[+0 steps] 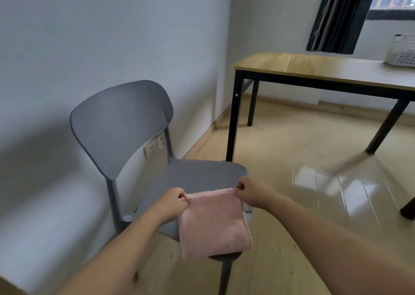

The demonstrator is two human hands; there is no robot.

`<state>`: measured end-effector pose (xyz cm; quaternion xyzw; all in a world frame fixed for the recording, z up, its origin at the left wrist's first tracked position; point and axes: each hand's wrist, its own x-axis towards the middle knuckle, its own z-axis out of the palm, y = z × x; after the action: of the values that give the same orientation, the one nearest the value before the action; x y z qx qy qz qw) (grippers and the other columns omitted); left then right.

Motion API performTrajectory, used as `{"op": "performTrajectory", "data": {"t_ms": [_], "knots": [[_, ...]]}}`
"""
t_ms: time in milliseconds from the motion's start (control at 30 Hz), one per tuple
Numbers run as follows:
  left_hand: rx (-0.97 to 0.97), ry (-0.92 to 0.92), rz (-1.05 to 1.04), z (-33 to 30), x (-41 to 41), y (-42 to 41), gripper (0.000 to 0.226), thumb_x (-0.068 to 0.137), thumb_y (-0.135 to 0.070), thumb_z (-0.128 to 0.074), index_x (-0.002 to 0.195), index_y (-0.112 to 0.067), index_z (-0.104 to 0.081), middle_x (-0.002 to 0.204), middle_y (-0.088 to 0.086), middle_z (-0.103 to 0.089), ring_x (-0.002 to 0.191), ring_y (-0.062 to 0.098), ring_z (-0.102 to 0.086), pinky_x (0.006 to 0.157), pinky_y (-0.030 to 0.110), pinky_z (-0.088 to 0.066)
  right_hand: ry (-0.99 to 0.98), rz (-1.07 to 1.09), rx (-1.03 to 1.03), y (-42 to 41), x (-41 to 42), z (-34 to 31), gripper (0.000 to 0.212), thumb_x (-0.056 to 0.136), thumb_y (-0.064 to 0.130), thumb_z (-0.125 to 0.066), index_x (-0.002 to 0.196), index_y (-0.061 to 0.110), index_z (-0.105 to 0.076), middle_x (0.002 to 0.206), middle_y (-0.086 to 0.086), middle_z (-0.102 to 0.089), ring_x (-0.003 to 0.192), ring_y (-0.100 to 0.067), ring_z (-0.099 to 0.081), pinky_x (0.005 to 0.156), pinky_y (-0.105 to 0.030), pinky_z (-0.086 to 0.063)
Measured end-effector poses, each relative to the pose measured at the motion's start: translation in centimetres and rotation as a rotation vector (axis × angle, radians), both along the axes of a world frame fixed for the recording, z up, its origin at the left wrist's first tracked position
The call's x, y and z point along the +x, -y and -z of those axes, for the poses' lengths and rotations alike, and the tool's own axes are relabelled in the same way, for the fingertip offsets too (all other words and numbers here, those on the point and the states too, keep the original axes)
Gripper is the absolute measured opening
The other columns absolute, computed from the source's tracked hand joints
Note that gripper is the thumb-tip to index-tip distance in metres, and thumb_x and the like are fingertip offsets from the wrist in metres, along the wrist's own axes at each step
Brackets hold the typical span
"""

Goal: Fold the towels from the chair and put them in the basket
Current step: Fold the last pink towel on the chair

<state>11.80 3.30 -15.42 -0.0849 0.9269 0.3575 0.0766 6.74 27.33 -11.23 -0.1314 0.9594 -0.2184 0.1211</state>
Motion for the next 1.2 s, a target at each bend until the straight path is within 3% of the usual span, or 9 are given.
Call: {"op": "performTrajectory", "data": {"t_ms": [67, 233, 433, 500, 600, 733, 933, 1100, 1200], "knots": [[0.004, 0.000, -0.078, 1.7, -2.4, 0.3, 0.010, 0.086, -0.017, -0.052, 0.077, -0.013, -0.056, 0.075, 0.001, -0.057, 0.070, 0.018, -0.049, 0.059, 0.030, -0.035, -0.017, 0.034, 0.003, 1.2, -2.3, 1.6, 0.019, 0.088, 0.014, -0.046, 0.070, 0.019, -0.050, 0.083, -0.001, -0.057, 0.078, -0.020, -0.053, 0.058, -0.026, -0.039], [-0.026, -0.052, -0.120, 6.1, -6.6, 0.0, 0.017, 0.090, -0.020, -0.049, 0.073, -0.019, -0.049, 0.096, 0.004, -0.054, 0.079, 0.022, -0.053, 0.070, 0.033, -0.043, -0.054, 0.147, 0.056, 2.9, -5.9, 7.4, 0.012, 0.089, 0.014, -0.039, 0.081, 0.014, -0.048, 0.089, -0.002, -0.055, 0.077, -0.021, -0.049, 0.054, -0.029, -0.033], [-0.244, -0.324, -0.081, 9.3, -5.2, -0.5, 0.013, 0.096, -0.032, -0.041, 0.087, -0.025, -0.047, 0.092, -0.010, -0.045, 0.083, 0.013, -0.046, 0.072, 0.030, -0.036, -0.391, 0.308, -0.124, 3.6, -5.0, 12.8, 0.010, 0.091, 0.011, -0.047, 0.083, 0.010, -0.052, 0.091, -0.004, -0.055, 0.083, -0.021, -0.046, 0.071, -0.029, -0.035], [-0.253, -0.357, -0.089, 9.5, -5.3, -0.6, 0.010, 0.095, -0.032, -0.041, 0.090, -0.026, -0.047, 0.093, -0.010, -0.046, 0.085, 0.013, -0.043, 0.073, 0.029, -0.035, -0.412, 0.351, -0.214, 3.3, -4.9, 13.3, 0.009, 0.092, 0.012, -0.048, 0.091, 0.011, -0.056, 0.094, -0.002, -0.056, 0.088, -0.021, -0.048, 0.074, -0.027, -0.034], [-0.289, -0.378, -0.083, 9.8, -5.8, -0.6, 0.014, 0.095, -0.029, -0.042, 0.098, -0.023, -0.054, 0.100, -0.007, -0.050, 0.089, 0.014, -0.043, 0.076, 0.029, -0.035, -0.416, 0.293, -0.142, 3.4, -5.4, 13.6, 0.021, 0.095, 0.016, -0.047, 0.109, 0.012, -0.062, 0.107, -0.004, -0.057, 0.097, -0.024, -0.051, 0.081, -0.030, -0.038], [-0.296, -0.355, -0.084, 10.0, -6.1, -0.5, 0.009, 0.092, -0.024, -0.045, 0.091, -0.022, -0.054, 0.098, -0.005, -0.051, 0.092, 0.018, -0.045, 0.079, 0.033, -0.038, -0.501, 0.276, -0.091, 3.5, -5.6, 13.6, 0.015, 0.092, 0.015, -0.051, 0.091, 0.009, -0.064, 0.095, -0.005, -0.057, 0.080, -0.019, -0.045, 0.072, -0.027, -0.030], [-0.224, -0.275, -0.076, 9.2, -6.0, -0.6, 0.010, 0.092, -0.018, -0.037, 0.089, -0.020, -0.046, 0.093, -0.006, -0.055, 0.089, 0.018, -0.043, 0.076, 0.034, -0.037, -0.443, 0.231, -0.166, 3.4, -5.3, 13.2, 0.005, 0.085, 0.017, -0.052, 0.081, 0.014, -0.051, 0.084, 0.003, -0.050, 0.078, -0.019, -0.047, 0.069, -0.028, -0.036], [-0.198, -0.003, 0.056, 7.3, -6.8, -0.2, 0.030, 0.095, -0.019, -0.031, 0.112, -0.021, -0.055, 0.116, -0.003, -0.057, 0.108, 0.022, -0.045, 0.090, 0.035, -0.038, -0.228, 0.100, -0.117, 3.2, -5.2, 12.0, 0.021, 0.090, 0.028, -0.046, 0.103, 0.016, -0.057, 0.097, 0.004, -0.060, 0.092, -0.020, -0.052, 0.084, -0.033, -0.044], [-0.103, 0.167, 0.172, 5.2, -8.1, 0.7, 0.026, 0.096, -0.023, -0.037, 0.091, -0.017, -0.061, 0.096, 0.001, -0.061, 0.090, 0.019, -0.055, 0.079, 0.034, -0.043, 0.004, 0.188, -0.285, 3.0, -5.5, 9.9, 0.019, 0.089, 0.024, -0.051, 0.072, 0.014, -0.048, 0.073, 0.003, -0.052, 0.069, -0.016, -0.045, 0.063, -0.030, -0.039]]}}
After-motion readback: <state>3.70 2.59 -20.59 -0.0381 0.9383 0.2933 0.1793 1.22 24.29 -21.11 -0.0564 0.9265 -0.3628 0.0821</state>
